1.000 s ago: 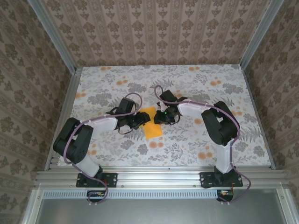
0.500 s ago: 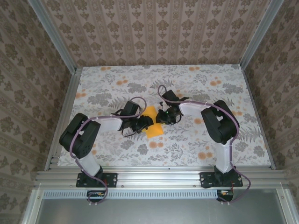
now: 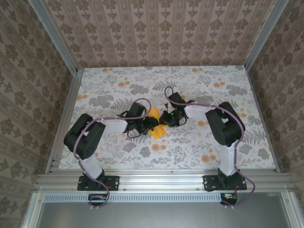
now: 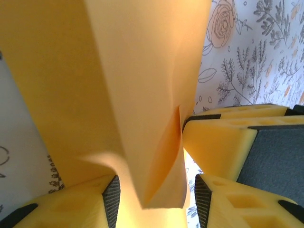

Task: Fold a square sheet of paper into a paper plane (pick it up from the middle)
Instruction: Turn over the paper at the center of the table.

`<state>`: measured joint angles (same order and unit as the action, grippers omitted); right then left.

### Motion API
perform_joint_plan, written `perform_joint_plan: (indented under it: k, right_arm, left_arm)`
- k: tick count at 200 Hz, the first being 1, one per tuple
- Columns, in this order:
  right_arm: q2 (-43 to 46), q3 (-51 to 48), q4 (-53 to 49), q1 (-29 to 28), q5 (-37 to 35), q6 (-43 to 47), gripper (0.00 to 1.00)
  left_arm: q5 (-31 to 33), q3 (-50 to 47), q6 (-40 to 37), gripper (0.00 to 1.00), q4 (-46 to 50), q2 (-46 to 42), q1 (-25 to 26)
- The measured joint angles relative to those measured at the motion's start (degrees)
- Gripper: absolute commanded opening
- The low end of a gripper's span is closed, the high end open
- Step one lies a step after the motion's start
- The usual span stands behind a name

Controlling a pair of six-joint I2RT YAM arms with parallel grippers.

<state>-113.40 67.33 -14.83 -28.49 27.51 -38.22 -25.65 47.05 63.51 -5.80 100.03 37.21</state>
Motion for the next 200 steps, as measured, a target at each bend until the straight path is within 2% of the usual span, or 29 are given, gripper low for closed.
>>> perform_joint_plan:
  k: [53,113,145,176,200]
  right_arm:
    - [1.3,-2.8,3.1,0.0,0.8,-1.2,0.21]
    - [1.6,-3.4,3.5,0.0,1.4,-1.2,0.21]
    - [1.7,-3.6,3.6,0.0,1.5,-1.2,0.22]
    - [2.6,-3.7,2.9,0.0,1.6,-1.4,0.33]
    - [6.2,-4.5,0.2,0.0,0.3,-1.5,0.52]
  left_arm:
    - [1.5,0.2,0.7,0.34,-0.4,0.0,0.0]
    - [3.3,1.5,-2.1,0.21,1.2,0.0,-0.6]
    - [3.6,1.5,-2.8,0.11,1.3,0.0,-0.9]
    - [4.1,1.7,-3.9,0.03,2.2,0.0,-0.9]
    - [5.8,2.4,-6.4,0.01,5.9,-1.1,-0.9]
